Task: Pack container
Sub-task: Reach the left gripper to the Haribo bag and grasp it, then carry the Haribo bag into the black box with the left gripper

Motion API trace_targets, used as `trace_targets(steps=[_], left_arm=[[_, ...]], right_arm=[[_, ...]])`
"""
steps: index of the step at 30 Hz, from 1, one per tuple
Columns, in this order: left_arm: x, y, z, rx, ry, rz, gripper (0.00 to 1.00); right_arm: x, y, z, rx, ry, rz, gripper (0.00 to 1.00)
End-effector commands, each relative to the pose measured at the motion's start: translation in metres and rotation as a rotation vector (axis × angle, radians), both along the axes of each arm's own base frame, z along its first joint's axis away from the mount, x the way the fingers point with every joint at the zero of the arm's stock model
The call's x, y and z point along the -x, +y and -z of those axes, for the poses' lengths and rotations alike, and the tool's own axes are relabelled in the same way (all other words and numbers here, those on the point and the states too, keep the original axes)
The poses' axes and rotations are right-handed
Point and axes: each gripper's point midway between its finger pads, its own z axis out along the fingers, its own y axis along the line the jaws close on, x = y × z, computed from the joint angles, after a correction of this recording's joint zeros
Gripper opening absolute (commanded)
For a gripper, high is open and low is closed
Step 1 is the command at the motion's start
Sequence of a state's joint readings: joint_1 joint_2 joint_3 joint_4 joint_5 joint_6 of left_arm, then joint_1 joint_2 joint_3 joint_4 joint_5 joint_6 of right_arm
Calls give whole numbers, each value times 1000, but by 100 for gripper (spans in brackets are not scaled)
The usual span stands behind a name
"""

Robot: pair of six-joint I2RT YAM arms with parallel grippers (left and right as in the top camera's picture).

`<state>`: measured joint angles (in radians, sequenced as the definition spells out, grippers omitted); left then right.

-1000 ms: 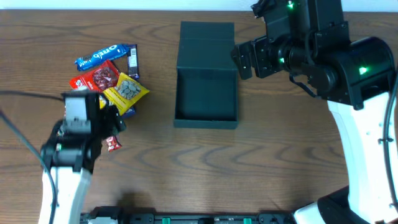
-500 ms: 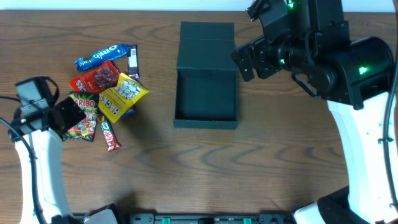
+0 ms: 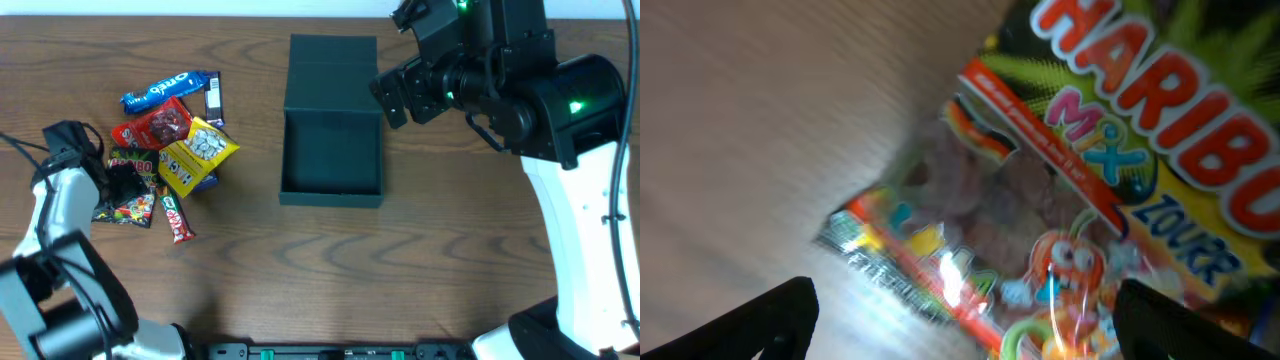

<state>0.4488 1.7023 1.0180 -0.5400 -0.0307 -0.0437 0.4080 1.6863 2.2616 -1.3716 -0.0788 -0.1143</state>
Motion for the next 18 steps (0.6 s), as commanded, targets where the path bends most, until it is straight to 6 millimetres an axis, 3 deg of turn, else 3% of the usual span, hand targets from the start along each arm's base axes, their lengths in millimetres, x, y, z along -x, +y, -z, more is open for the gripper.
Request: trace_targets(steps=[1,8,14,18], left_arm=[[-7,-2,11,31,8,34,95],[-10,-4,34,60,30,39,97],[-9,-4,38,66,39,38,73],[-9,-4,38,67,41,38,63]], right_arm=[[-2,-3,2,11,0,-2,99],[-4,-2,0,6,-10,-2,99],[-8,0,-4,-3,-31,-2,99],[-10,1,-6,-8,-44,-2,99]])
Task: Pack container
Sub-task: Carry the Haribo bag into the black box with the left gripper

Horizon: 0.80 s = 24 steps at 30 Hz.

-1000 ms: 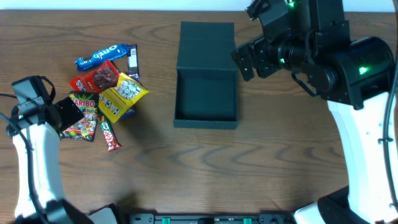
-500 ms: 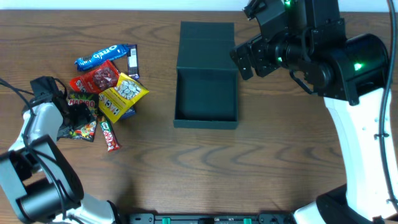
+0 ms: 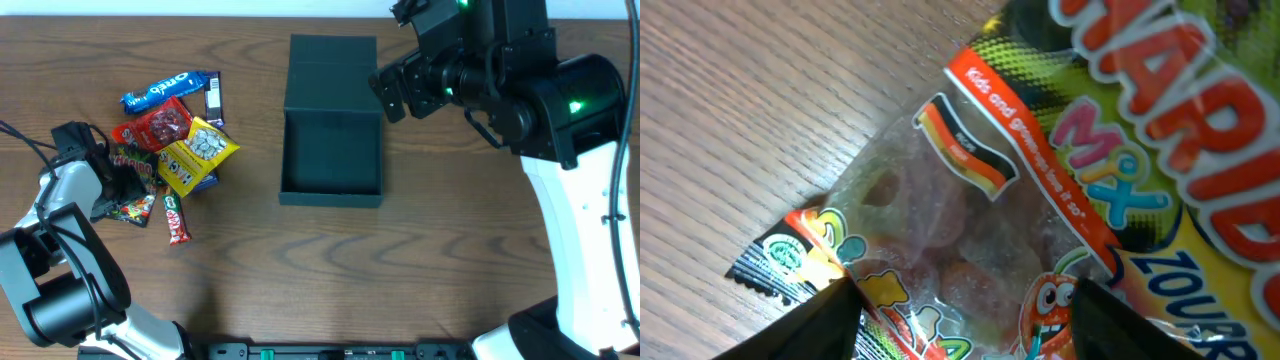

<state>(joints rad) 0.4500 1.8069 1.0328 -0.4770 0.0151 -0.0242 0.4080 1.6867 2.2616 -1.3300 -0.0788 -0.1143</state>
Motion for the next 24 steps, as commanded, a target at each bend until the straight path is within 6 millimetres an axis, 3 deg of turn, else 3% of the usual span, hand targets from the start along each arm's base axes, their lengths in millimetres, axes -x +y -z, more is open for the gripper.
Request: trace_targets(steps=[1,10,14,19,24], left_arm=[[4,-2,11,19,35,10,60],[7,-4,12,26,47,9,29],[8,-4,11,30,47,-8,6],[7,-4,2,38,38,-62,6],[-3,1,-36,36,-18,-151,6]], right_arm=[[-4,-2,0,7,-8,-2,99],[-8,0,4,10,-3,-2,99],[-10,1,6,12,2,-2,99],[-13,2,3,4,-15,-1,99],[-16,3,-1,-4,-34,-1,99]])
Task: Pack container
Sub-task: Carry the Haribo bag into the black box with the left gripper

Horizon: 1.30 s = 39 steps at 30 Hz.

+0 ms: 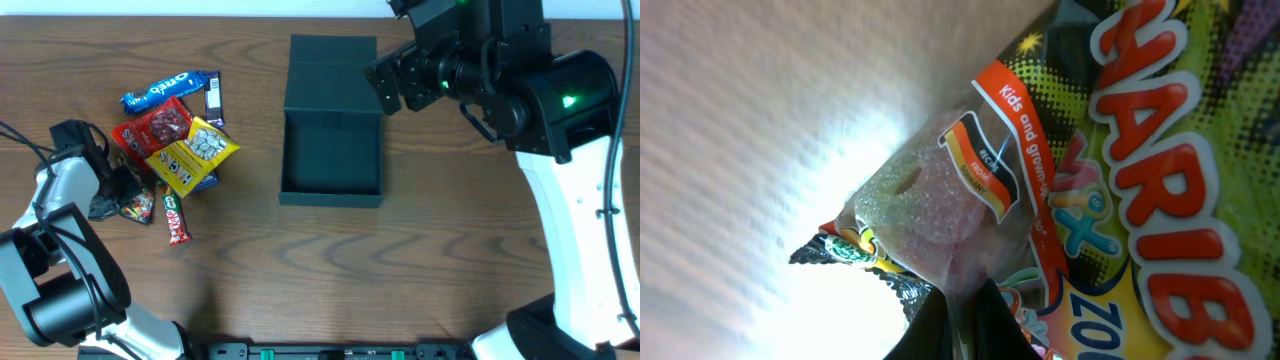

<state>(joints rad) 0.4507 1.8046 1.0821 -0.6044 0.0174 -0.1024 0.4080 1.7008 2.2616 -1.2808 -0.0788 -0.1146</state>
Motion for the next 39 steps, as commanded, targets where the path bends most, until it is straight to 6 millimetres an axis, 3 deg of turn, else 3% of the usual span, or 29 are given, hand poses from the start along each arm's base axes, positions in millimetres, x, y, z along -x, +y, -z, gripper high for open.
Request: trace_targets(steps=[1,4,7,8,10,14,19,23,28,31,39], left_arm=[[-17,7,-39,-19,-94,-103,6],[-22,8,-79,-26,-167,-181,6],[-30,-7,-126,-6,-273,-206,6],[-39,-26,-153,15,-348,-170,6],[-47,-55,-176,30,-417,-88,6],[-60,-139,-198,76,-489,129,6],[-67,-233,-191,136,-488,351,6],[-64,-283,-167,204,-428,367,6],[-54,-336,-122,283,-304,251,6],[-54,-353,-109,258,-303,244,6],[-51,-360,-106,168,-347,153,6]], right_arm=[[-6,-1,2,9,-5,-1,99],[-5,-2,-1,1,-12,3,99],[-5,-4,-8,-37,-17,40,99],[-5,-12,-14,-56,-27,95,99],[-5,-27,-22,-71,-45,186,99],[9,-51,-44,-121,-84,271,99],[41,-75,-73,-152,-152,301,99],[63,-88,-80,-169,-154,329,99],[82,-94,-70,-157,-94,345,99],[87,-95,-62,-140,-60,347,99],[95,-98,-50,-113,-7,350,99]])
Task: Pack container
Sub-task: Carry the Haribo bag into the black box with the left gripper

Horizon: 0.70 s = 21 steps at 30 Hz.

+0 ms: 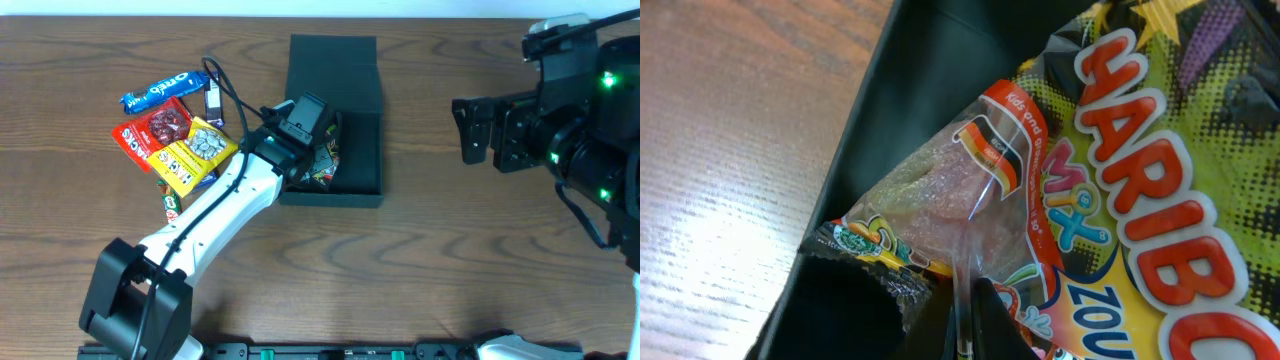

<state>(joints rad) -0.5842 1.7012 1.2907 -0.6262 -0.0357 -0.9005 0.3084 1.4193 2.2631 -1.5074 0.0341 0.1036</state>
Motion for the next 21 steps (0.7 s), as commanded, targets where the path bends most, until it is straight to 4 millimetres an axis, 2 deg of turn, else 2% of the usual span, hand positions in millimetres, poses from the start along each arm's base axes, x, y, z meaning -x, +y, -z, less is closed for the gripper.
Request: trace_targets(steps=[1,8,13,21], left_arm=[[-7,10,-2,-22,-25,-113,6],[-3,10,20,-20,42,-185,6],[-6,3,22,12,44,-177,6],[3,-8,24,100,112,-235,6]], right_arm=[[0,-4,1,-6,9,24,99],[0,-4,1,-5,9,25,99],[0,-4,1,-6,8,25,99],[0,-4,1,-6,8,24,99]])
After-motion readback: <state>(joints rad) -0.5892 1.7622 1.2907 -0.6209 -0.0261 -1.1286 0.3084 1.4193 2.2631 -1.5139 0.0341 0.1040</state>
